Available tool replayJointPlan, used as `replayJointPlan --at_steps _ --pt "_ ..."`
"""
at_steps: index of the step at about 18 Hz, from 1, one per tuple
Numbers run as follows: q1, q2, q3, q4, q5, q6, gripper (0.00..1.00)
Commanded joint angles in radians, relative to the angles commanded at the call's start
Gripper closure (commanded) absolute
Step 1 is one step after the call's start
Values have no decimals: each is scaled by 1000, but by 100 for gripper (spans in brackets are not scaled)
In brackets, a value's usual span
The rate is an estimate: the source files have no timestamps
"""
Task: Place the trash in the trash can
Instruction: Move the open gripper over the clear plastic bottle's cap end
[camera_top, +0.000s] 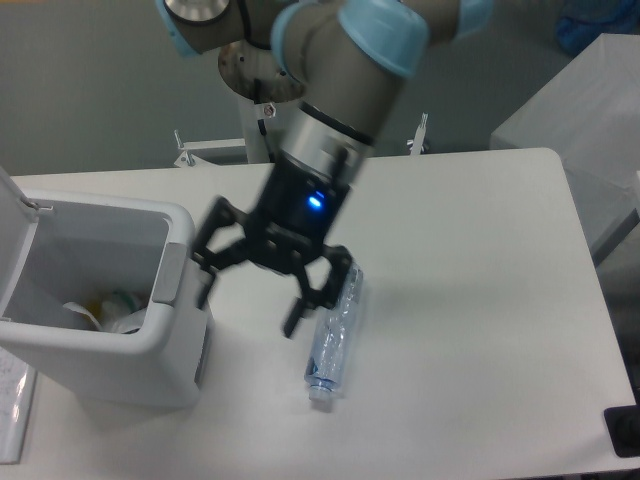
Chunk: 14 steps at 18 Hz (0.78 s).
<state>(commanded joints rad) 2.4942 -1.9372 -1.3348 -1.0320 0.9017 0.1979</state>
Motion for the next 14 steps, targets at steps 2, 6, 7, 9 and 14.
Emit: replayJointPlan --at_steps 2,6,7,9,14 --pt "0 -28 29 -74 95 8 0" --pt "-6 -84 25 -146 235 18 0" --pt "-8 -101 25 -151 262 18 0" --pt "-9 -146 35 -151 305 20 0" --pt "-35 -218 49 -138 387 28 1"
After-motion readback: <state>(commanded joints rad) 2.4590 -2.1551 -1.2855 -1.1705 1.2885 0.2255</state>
